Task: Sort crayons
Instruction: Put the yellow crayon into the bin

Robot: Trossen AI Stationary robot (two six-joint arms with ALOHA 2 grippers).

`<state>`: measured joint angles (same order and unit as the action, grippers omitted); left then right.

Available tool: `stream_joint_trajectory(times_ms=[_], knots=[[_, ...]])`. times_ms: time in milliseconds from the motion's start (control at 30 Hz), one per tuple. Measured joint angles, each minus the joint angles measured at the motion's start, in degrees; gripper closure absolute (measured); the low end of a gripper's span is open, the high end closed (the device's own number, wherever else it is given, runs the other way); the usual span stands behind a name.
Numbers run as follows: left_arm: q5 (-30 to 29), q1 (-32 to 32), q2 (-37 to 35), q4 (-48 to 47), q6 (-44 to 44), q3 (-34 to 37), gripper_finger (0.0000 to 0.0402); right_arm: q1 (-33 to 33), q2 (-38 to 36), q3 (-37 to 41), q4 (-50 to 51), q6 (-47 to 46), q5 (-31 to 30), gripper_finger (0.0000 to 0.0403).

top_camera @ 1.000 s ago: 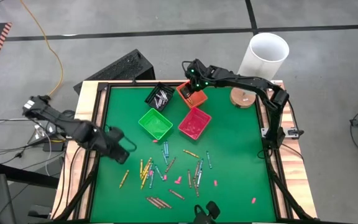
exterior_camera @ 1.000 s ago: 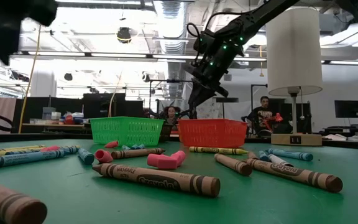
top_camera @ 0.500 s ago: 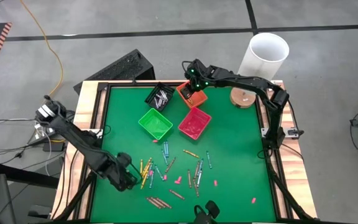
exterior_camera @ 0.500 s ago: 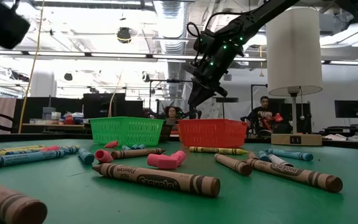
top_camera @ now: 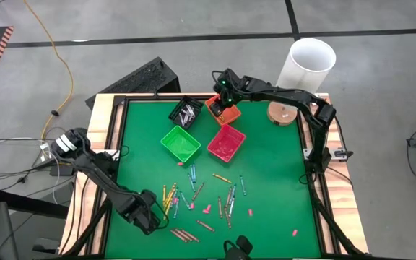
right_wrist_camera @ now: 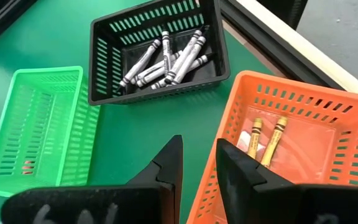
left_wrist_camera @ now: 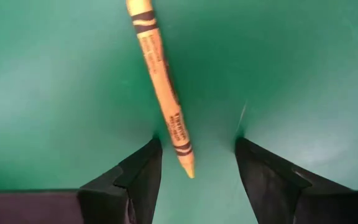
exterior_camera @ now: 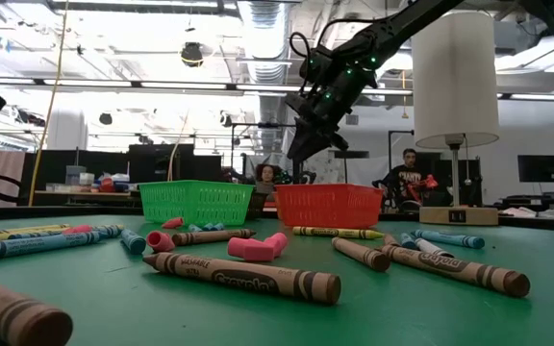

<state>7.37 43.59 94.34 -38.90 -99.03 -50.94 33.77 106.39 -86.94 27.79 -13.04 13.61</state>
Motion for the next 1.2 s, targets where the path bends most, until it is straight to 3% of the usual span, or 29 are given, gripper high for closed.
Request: stream_joint_trajectory(times_ms=[167,400,767,1000,1200], knots=[[0.93,0.09,1.92,1.37,1.08,-0.16,0.0259,0.01,-0.02,0.00,0.00,-0.40,0.04,0.0310],[0.36,-0.30,1.91,1.35,0.86,-0.09,0.0385,0.01,-0.02,0.00,0.00,-0.61,2.46,0.0310],[-3.47,-0.74,0.11,-0.91,-1.03,-1.49,0.0398,-0.35,-2.17,0.02,-1.88,-3.15,8.00,0.0310],[-15.32,-2.34,-9.50,-4.72,-5.19,-2.62,0.0399,-0.25,-9.34,0.02,-5.83,-3.06,7.98,0.0310],[-37.60,-5.41,-20.94,-7.35,-4.53,-2.66,0.0399,-0.64,-15.83,0.02,-8.25,-2.06,8.03,0.0310]])
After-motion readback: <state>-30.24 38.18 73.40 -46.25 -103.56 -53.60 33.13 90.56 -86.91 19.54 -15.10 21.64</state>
